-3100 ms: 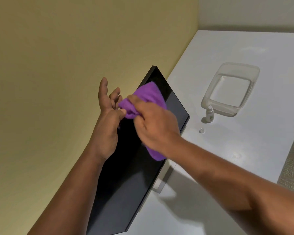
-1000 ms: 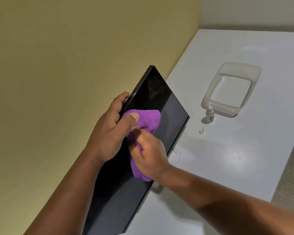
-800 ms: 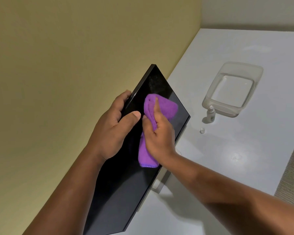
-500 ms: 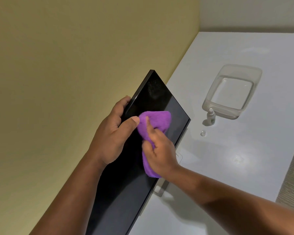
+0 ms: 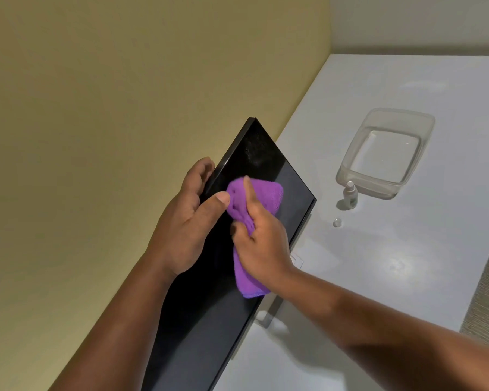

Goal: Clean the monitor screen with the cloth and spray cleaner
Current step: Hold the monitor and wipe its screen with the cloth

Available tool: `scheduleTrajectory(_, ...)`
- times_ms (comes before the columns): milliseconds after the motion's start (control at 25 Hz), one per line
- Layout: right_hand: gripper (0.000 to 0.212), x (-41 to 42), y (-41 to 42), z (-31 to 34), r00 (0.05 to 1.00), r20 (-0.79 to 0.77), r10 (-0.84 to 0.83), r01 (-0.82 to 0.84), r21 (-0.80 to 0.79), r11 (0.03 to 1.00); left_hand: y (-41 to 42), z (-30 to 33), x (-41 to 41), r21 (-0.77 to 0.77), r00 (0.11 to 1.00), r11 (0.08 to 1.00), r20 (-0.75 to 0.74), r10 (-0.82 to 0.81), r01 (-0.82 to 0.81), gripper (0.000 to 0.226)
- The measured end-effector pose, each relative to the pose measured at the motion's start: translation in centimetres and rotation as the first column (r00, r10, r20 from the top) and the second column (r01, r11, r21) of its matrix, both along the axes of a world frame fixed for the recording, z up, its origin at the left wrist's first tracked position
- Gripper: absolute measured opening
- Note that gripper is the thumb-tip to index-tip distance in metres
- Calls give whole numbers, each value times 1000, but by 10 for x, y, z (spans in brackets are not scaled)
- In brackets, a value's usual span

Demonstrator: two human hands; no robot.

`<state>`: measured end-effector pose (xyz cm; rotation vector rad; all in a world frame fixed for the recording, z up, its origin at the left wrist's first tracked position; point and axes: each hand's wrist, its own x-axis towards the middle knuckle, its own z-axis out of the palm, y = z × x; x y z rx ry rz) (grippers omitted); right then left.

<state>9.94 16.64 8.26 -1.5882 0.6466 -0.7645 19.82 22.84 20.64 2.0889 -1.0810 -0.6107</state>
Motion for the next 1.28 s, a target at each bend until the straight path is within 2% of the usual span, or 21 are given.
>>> scheduleTrajectory(80, 78, 17, -1, 16, 997, 75, -29, 30, -22, 999, 1, 0, 1, 3, 1000, 1000, -14, 1, -1, 80)
scheduleTrajectory(160, 75, 22, 8, 24, 994, 105, -11, 25, -134, 991, 2, 2, 1, 3, 1000, 1000, -25, 0, 0, 76)
scheduleTrajectory(280, 65, 5, 12, -1, 999, 51, -10, 25, -300, 954, 1, 2, 0, -13, 1000, 1000, -7, 4, -4, 86)
scheduleTrajectory(320, 65, 0, 6, -13, 999, 26, -42, 48, -312, 949, 1, 2, -1, -16, 1000, 1000, -9, 7, -8, 88)
scheduleTrajectory(360, 64, -5, -2, -23, 995, -4, -97, 92, -275, 957, 0, 3, -2, -13, 1000, 1000, -16, 8, -9, 88)
scheduleTrajectory(440, 64, -5, -18, -31, 969, -76, -235, 230, -73, 971, 0, 3, -4, 1, 999, 1000, -34, 4, -4, 85)
scheduleTrajectory(520, 61, 8, -17, -22, 955, -60, -292, 296, 71, 953, 1, 3, -4, 1, 999, 1000, -39, 0, 0, 82)
scheduleTrajectory(560, 60, 15, -8, -11, 963, 12, -268, 267, 59, 962, 1, 3, -3, -2, 999, 1000, -33, -1, 1, 81)
scheduleTrajectory(640, 64, 21, 16, 0, 978, 176, -114, 126, -57, 990, 2, 4, -1, -5, 1000, 1000, -19, -1, 1, 82)
scheduleTrajectory(720, 67, 12, 20, -15, 981, 193, -1, 37, -182, 983, 2, 4, 0, 18, 1000, 1000, 6, -10, 10, 82)
scheduleTrajectory(760, 65, 5, 14, -25, 985, 174, -23, 55, -187, 981, 2, 4, 0, 33, 999, 999, 26, -22, 21, 82)
scheduleTrajectory(840, 58, -6, -8, -39, 983, 78, -166, 167, -7, 986, 2, 4, -2, 41, 999, 999, 39, -33, 31, 80)
scheduleTrajectory(920, 53, 1, -29, -37, 960, -8, -279, 275, 201, 940, 1, 4, -2, 25, 999, 999, 20, -28, 27, 79)
scheduleTrajectory(960, 52, 11, -31, -28, 956, 1, -292, 285, 219, 933, 1, 4, -2, 18, 1000, 1000, 1, -18, 18, 78)
scheduleTrajectory(1000, 54, 19, -28, -18, 959, 50, -278, 265, 176, 948, 0, 4, -1, 12, 1000, 1000, -17, -10, 10, 77)
scheduleTrajectory(1080, 60, 22, -12, -14, 975, 156, -159, 162, -8, 987, -1, 5, -2, 2, 1000, 1000, -16, -11, 11, 76)
scheduleTrajectory(1160, 64, 6, -3, -31, 987, 161, -26, 47, -129, 991, -2, 7, -4, 10, 1000, 1000, 4, -11, 11, 78)
scheduleTrajectory(1200, 65, -4, -9, -39, 990, 137, -26, 42, -112, 993, -2, 6, -5, 18, 1000, 1000, 9, -9, 9, 79)
scheduleTrajectory(1280, 61, -7, -32, -45, 987, 38, -153, 152, 43, 987, -1, 6, -6, 30, 999, 1000, 31, -11, 10, 79)
